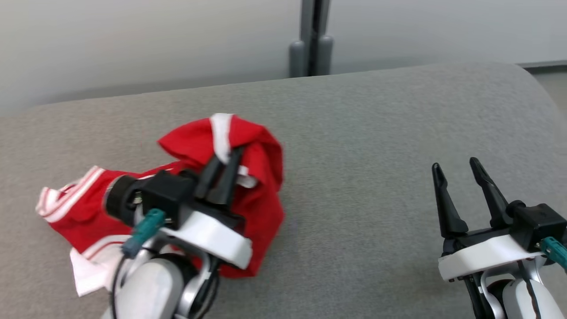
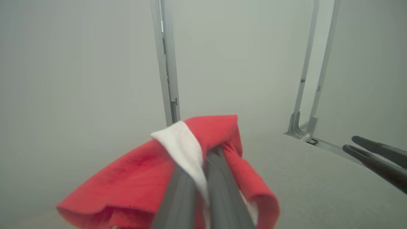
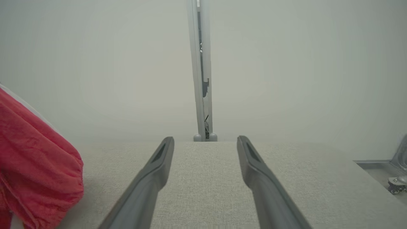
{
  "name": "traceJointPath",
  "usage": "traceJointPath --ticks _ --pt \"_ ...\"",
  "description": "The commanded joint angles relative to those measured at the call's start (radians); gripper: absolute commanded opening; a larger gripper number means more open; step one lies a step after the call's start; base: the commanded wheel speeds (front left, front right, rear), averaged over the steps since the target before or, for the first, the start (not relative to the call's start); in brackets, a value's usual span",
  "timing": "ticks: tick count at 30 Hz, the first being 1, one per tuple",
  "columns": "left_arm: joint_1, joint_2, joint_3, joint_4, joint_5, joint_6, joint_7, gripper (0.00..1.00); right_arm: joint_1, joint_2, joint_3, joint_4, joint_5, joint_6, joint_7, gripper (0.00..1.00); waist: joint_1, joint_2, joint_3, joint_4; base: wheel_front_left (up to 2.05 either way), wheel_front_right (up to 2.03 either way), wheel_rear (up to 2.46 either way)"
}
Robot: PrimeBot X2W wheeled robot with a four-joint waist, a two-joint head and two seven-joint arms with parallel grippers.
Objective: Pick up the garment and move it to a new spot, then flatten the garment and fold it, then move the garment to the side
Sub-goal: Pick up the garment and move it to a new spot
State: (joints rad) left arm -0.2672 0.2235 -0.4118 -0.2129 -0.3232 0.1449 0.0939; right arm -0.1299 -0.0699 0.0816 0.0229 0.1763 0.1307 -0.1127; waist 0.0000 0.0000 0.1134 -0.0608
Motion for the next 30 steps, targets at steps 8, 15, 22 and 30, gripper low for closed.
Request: traceJointPath --ticks 8,15,22,30 --pt "-0.091 -0.064 -0.141 0.121 0.014 -0.091 0.009 0.0 -0.001 0.007 -0.031 0.016 0.017 0.0 -0.025 1.0 0.0 0.0 0.061 -0.115 0.0 0.0 0.0" --pt "-0.114 -0.11 -0.243 0.306 0.01 -0.161 -0.018 0.0 -0.025 0.012 -0.03 0.037 0.027 0.0 -0.048 1.0 0.0 0.0 0.094 -0.137 0.0 0.0 0.0" --pt "-0.141 -0.132 -0.29 0.472 -0.003 -0.203 -0.04 0.0 -0.036 0.015 -0.026 0.05 0.03 0.0 -0.059 1.0 0.0 0.0 0.109 -0.146 0.0 0.0 0.0" --pt "-0.155 -0.148 -0.309 0.551 -0.013 -0.207 -0.086 1.0 -0.032 0.017 -0.031 0.067 0.032 0.0 -0.068 1.0 0.0 0.0 0.102 -0.152 0.0 0.0 0.0"
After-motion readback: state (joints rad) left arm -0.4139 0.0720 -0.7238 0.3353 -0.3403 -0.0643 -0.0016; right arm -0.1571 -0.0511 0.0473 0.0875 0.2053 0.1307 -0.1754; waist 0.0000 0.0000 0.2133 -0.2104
